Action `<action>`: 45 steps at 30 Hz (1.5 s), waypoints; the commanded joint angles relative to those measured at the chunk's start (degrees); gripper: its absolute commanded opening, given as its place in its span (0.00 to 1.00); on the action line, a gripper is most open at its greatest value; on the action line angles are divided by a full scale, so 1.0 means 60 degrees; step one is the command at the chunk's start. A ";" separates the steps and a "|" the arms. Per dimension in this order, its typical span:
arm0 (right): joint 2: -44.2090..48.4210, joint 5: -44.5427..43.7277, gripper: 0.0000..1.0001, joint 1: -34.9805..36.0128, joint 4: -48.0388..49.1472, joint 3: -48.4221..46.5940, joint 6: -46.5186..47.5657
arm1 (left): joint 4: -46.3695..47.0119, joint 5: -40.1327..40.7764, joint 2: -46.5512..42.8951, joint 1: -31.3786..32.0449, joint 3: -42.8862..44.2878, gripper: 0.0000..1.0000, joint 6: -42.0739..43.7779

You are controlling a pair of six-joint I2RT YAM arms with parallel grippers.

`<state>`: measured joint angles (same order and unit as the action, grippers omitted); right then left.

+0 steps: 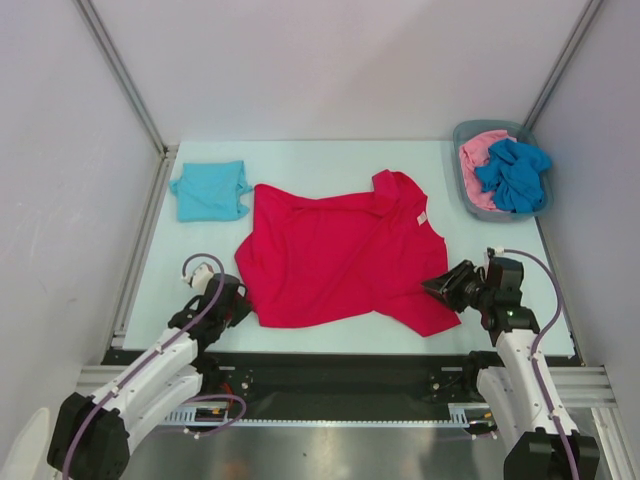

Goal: Fold and stack the t-shirts
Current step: Flatten the tshirt out

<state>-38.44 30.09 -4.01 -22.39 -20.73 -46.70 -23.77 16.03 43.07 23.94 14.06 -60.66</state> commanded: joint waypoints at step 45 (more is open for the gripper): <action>-0.0450 0.0845 0.30 -0.0123 0.1431 0.0130 -0.0566 | -0.7038 0.0726 -0.1655 0.0008 0.3998 0.00 -0.0583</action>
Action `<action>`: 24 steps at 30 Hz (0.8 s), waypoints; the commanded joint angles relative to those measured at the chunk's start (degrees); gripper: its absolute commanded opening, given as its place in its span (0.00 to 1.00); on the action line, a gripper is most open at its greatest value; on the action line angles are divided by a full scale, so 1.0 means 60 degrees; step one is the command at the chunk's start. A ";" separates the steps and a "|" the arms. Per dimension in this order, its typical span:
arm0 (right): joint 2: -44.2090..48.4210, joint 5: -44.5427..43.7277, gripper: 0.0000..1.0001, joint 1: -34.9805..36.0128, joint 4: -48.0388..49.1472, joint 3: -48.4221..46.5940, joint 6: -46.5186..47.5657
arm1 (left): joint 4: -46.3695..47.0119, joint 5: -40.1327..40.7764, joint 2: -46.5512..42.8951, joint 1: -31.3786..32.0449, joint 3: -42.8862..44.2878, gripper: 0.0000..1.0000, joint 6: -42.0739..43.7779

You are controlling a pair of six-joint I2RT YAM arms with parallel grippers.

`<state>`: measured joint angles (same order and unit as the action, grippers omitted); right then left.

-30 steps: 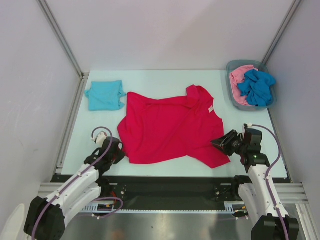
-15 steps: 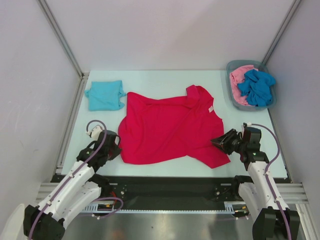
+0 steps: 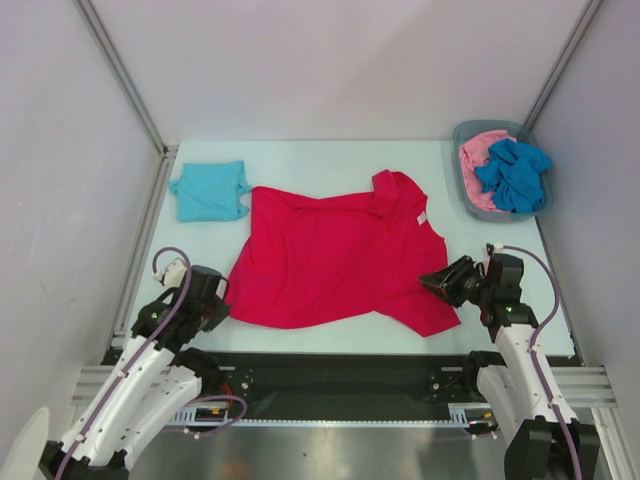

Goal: Fold and stack the t-shirts
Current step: Flatten the tshirt out

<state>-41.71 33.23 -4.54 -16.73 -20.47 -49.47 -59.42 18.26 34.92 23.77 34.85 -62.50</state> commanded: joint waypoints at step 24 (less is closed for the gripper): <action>-0.0181 -0.0074 0.31 -0.0196 0.0680 -0.0396 -0.0178 | 0.2632 -0.0626 0.1616 0.0037 0.0736 0.57 0.1112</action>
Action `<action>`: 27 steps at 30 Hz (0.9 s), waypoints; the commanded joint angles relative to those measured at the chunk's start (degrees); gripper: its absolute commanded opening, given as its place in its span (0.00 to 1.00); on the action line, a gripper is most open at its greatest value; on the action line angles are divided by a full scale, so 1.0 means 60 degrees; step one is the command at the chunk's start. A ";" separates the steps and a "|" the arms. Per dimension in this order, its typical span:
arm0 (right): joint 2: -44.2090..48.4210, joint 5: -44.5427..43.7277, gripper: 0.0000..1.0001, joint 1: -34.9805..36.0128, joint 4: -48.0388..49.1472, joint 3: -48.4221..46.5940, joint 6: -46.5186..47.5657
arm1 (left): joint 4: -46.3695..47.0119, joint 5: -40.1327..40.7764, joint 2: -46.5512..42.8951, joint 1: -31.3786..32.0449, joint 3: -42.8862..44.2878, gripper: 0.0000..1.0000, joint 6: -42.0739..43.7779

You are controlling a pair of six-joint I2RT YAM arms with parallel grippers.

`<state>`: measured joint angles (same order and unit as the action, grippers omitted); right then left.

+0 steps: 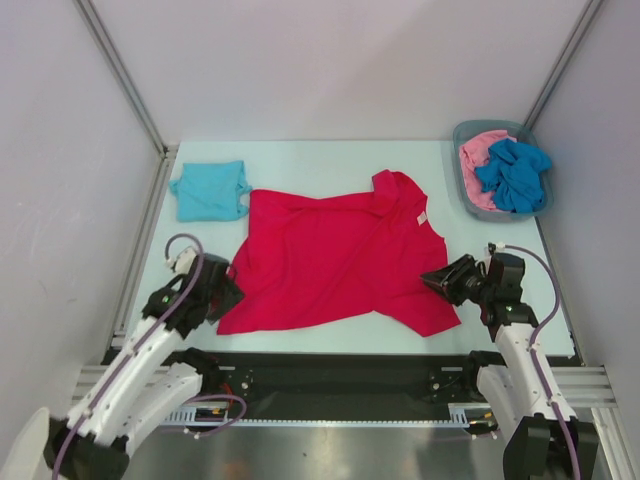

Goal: Fold and stack the t-shirts
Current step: Flatten the tshirt out

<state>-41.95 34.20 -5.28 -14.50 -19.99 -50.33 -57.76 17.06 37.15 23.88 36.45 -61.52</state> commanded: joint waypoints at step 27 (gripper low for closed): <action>-1.1506 -0.2358 0.34 0.2534 0.1582 -0.9177 0.1136 | 0.6828 -0.3209 1.0186 -0.1373 0.6611 0.88 0.4174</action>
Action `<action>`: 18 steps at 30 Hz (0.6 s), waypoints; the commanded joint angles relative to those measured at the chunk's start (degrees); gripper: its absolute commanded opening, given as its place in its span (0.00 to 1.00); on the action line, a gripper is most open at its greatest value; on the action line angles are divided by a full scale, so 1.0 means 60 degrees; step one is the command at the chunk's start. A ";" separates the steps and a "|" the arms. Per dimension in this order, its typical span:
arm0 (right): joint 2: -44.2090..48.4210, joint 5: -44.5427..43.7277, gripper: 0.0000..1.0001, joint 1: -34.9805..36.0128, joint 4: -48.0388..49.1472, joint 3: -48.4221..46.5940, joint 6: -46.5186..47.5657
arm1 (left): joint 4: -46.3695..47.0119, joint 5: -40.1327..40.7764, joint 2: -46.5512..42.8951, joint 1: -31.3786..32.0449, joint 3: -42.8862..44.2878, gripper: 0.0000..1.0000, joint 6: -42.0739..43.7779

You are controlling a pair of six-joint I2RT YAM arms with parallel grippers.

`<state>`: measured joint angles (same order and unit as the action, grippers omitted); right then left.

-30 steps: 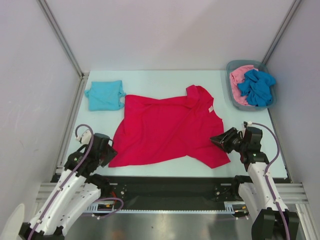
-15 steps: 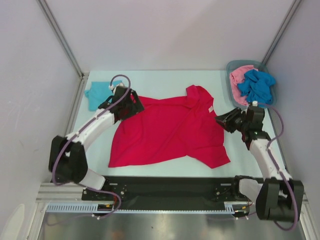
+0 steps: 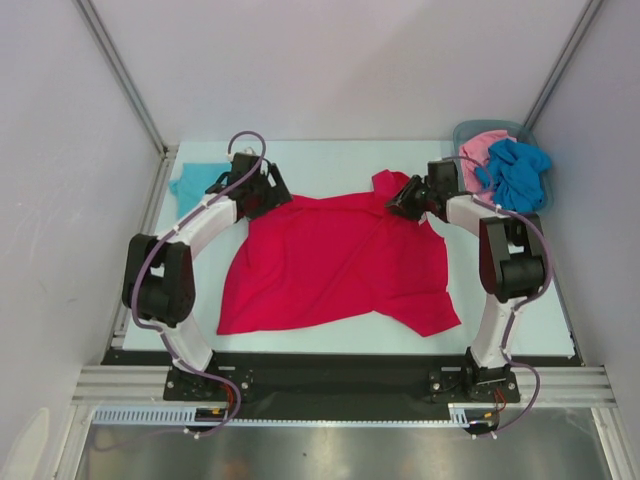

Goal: Fold and stack the t-shirts
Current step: Flatten the tshirt out

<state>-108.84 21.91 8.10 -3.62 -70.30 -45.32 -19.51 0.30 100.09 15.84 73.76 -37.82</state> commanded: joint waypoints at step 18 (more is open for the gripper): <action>0.0547 -0.1104 0.37 -0.0118 -0.0423 -0.0544 0.1181 | 0.1493 -0.1250 -0.2282 -0.0032 -0.1364 0.88 -0.0244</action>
<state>-108.03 16.58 8.58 -7.11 -73.95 -40.36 -13.87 -5.43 89.21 15.84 67.48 -38.50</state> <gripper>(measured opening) 0.369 0.880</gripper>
